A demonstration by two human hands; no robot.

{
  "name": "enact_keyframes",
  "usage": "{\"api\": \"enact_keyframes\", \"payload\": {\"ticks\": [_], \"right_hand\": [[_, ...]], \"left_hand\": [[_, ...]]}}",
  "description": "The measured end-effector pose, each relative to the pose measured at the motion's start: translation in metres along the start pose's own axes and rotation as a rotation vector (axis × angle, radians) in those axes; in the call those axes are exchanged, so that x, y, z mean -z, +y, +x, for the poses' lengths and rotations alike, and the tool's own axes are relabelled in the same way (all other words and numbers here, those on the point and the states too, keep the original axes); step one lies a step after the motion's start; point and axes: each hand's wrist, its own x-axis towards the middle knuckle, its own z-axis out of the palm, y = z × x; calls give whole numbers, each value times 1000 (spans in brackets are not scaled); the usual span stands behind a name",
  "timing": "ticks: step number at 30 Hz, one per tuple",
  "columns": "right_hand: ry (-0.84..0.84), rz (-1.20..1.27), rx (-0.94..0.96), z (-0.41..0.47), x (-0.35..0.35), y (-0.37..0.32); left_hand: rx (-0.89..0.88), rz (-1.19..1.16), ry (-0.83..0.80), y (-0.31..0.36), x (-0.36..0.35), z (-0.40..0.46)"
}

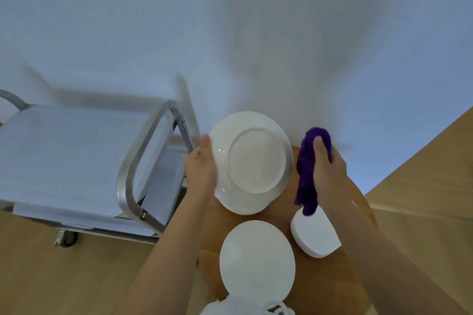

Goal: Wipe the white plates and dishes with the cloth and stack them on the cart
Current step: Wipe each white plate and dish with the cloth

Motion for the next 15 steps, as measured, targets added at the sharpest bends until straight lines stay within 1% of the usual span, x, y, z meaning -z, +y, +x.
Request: {"api": "enact_keyframes", "payload": {"ticks": [1, 3, 4, 5, 7, 9, 12, 13, 15], "right_hand": [[-15, -16, 112, -2, -5, -10], [-52, -47, 404, -10, -21, -30], [-86, -97, 520, -17, -32, -39], [-133, -159, 597, -25, -43, -45], [-208, -365, 724, -37, -61, -48], [-258, -599, 821, -40, -68, -43], [-304, -799, 935, -29, -62, -45], [-321, -822, 954, -24, -59, -45], [-350, -761, 897, -12, -51, -47]], "left_hand": [[-71, 48, -10, 4, -2, -3], [-184, 146, -12, 13, -8, -9], [-235, 187, -18, 17, -12, -11], [-281, 221, -30, 21, -15, -14], [-352, 272, -48, 26, -20, -18], [-376, 286, -45, 28, -20, -21], [-401, 333, -60, 28, -13, -27], [-411, 353, -73, 28, -11, -29], [-437, 376, -103, 29, -8, -34]]}}
